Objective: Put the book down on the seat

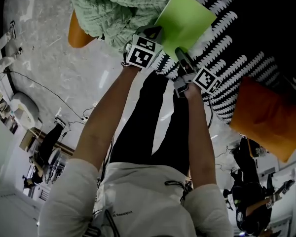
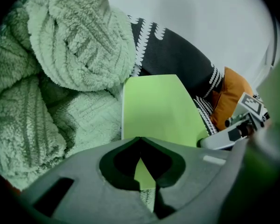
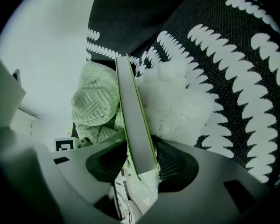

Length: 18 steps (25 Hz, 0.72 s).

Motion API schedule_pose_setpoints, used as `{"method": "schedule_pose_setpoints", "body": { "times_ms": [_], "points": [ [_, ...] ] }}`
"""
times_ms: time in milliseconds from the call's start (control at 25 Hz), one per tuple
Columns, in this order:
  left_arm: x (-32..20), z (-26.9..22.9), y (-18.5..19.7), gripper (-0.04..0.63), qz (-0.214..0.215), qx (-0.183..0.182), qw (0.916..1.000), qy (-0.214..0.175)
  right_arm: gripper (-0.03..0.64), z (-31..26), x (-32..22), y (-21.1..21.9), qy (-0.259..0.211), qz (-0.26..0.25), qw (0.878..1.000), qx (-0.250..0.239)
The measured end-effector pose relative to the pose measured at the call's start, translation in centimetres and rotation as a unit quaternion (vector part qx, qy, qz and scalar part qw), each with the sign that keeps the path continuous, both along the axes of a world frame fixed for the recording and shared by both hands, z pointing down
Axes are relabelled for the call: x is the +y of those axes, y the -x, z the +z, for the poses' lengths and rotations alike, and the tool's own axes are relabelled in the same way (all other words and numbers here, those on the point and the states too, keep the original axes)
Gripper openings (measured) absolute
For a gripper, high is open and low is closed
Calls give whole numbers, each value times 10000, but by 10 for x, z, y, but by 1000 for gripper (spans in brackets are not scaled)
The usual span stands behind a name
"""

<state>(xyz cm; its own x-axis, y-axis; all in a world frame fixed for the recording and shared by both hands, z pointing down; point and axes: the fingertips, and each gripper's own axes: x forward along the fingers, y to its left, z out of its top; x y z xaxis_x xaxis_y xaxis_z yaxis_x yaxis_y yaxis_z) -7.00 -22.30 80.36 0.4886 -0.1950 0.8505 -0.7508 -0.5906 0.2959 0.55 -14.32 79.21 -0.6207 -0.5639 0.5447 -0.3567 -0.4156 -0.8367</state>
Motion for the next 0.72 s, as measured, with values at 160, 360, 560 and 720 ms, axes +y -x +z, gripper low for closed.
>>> {"method": "schedule_pose_setpoints", "body": {
  "times_ms": [160,360,560,720],
  "points": [
    [3,-5,-2,9,-147,-25,9998,-99,190,-7,7,-6,-90,-85,9999,78],
    [-1,-11,-5,9,-308,-10,9993,-191,190,-12,12,-19,-132,-230,9990,348],
    [9,-21,2,9,-353,-57,9990,-260,190,-20,27,-23,-192,-435,9977,482],
    [23,-42,-5,9,-494,70,9980,-385,190,-29,38,-29,-308,-725,9943,717]
  ]
}}
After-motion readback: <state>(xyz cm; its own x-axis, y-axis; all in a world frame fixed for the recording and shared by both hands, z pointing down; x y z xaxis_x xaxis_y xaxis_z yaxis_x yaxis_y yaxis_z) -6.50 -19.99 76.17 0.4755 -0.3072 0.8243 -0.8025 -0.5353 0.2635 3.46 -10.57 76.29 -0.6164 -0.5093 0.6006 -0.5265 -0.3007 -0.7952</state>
